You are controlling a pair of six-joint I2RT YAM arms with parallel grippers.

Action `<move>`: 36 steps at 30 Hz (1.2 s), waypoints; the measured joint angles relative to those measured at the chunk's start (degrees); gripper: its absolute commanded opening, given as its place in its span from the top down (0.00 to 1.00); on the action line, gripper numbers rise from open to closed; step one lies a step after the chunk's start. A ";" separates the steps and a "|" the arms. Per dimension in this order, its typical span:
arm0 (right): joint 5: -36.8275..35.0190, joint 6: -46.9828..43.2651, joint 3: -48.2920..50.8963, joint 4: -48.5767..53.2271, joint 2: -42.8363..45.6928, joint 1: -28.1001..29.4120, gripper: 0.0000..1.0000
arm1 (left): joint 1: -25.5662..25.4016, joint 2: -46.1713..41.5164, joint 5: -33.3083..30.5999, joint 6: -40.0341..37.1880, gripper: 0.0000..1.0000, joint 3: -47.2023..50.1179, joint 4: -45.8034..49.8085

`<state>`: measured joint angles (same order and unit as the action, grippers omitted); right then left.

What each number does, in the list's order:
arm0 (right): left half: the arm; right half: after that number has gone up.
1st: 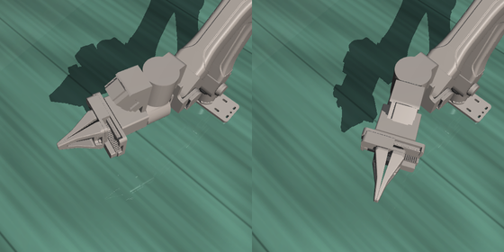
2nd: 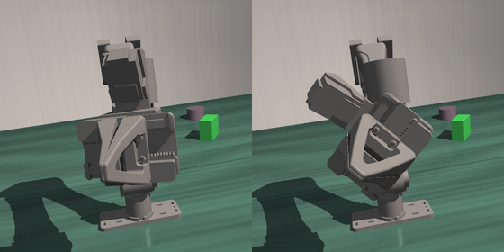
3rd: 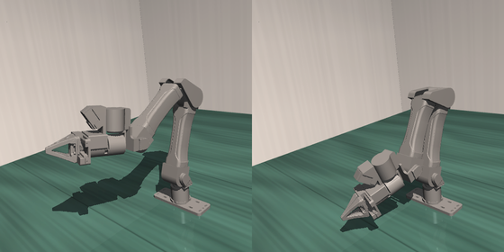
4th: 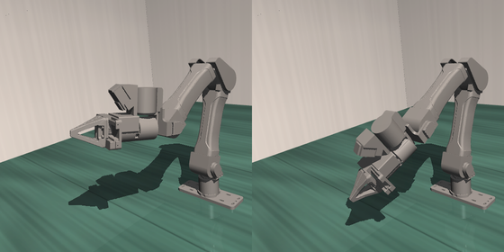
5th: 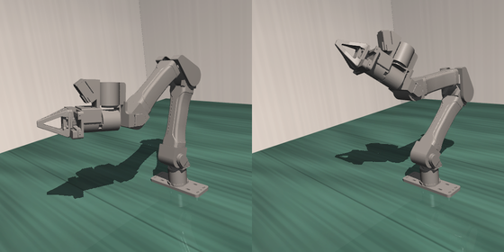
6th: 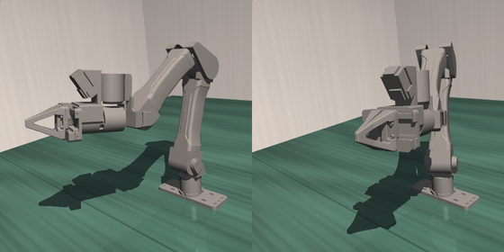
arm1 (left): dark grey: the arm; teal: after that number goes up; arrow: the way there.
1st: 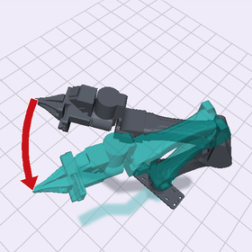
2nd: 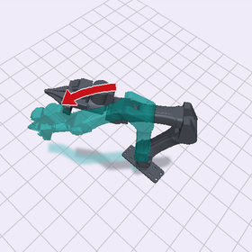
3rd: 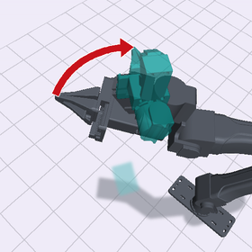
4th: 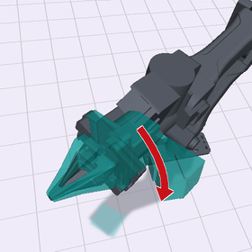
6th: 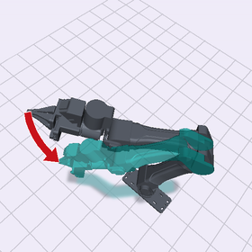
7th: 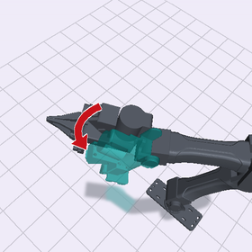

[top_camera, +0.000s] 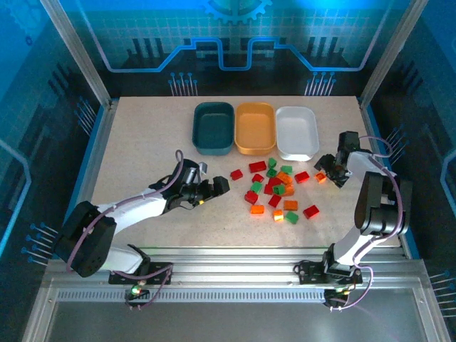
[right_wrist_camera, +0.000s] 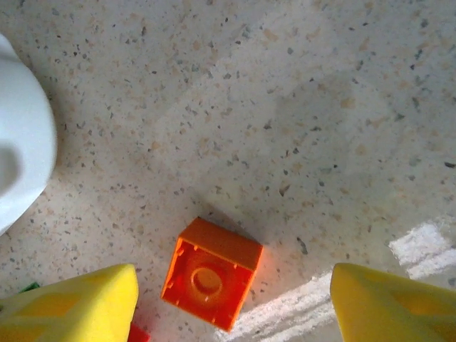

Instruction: Sort the legos into containers by color

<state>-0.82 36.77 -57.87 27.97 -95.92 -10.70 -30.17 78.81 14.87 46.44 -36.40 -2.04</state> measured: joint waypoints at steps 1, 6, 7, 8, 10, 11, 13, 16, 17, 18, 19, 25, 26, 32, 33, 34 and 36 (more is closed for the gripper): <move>-0.04 0.13 -0.52 0.00 -0.50 0.15 0.29 | 0.00 -0.02 0.02 0.00 0.01 0.00 0.00; -0.61 0.83 -2.03 -0.15 -1.73 0.90 0.35 | 0.00 -0.04 0.02 -0.02 0.01 -0.17 0.07; -1.01 0.96 -2.01 -0.09 -1.73 1.03 0.35 | 0.00 -0.04 0.00 -0.04 0.01 -0.17 0.04; -1.57 0.98 -1.97 -0.11 -1.70 1.20 0.35 | 0.00 -0.07 0.00 -0.02 0.01 -0.17 0.07; -1.95 1.05 -1.86 -0.15 -1.70 1.42 0.35 | 0.00 -0.11 0.00 -0.02 0.01 -0.17 0.11; -2.12 1.20 -1.70 -0.13 -1.70 1.60 0.35 | 0.00 -0.22 0.00 -0.02 0.01 -0.17 0.13; -2.12 1.22 -1.44 -0.13 -1.70 1.77 0.35 | 0.00 -0.46 -0.02 -0.02 0.01 -0.17 0.15; -1.92 1.22 -1.38 -0.13 -1.88 2.05 0.36 | 0.00 -0.63 0.00 -0.02 0.01 -0.17 0.24; -1.88 1.22 -1.38 -0.15 -2.10 2.32 0.36 | 0.00 -0.68 -0.02 -0.02 0.01 -0.17 0.33; -1.90 1.22 -1.38 -0.15 -2.45 2.58 0.36 | 0.00 -0.79 -0.02 -0.02 0.01 -0.17 0.46; -1.92 1.22 -1.38 -0.15 -2.80 2.82 0.37 | 0.00 -0.94 -0.04 -0.02 0.01 -0.17 0.63; -2.51 1.44 -1.20 -0.13 -4.09 3.52 0.44 | 0.00 -2.75 -0.50 -0.07 0.01 -0.17 1.75; -2.84 1.42 -1.11 -0.15 -4.09 3.52 0.47 | 0.00 -2.80 -0.63 -0.04 0.01 -0.17 1.75; -3.67 1.29 -0.94 -0.17 -4.09 3.52 0.60 | 0.00 -2.78 -0.70 -0.04 0.01 -0.17 1.81; -3.67 1.25 -0.94 -0.15 -4.09 3.52 0.62 | 0.00 -2.78 -0.70 -0.04 0.01 -0.17 1.84; -3.67 1.20 -0.94 -0.17 -4.09 3.52 0.63 | 0.00 -2.78 -0.70 -0.04 0.01 -0.17 1.84; -3.67 1.16 -0.87 -0.26 -3.93 3.52 0.66 | 0.00 -2.78 -0.70 -0.04 0.01 -0.17 1.97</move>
<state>-4.49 37.93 -58.74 27.70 -99.85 -7.18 -30.17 76.03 14.17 46.39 -36.58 -0.08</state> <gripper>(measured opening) 0.367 0.989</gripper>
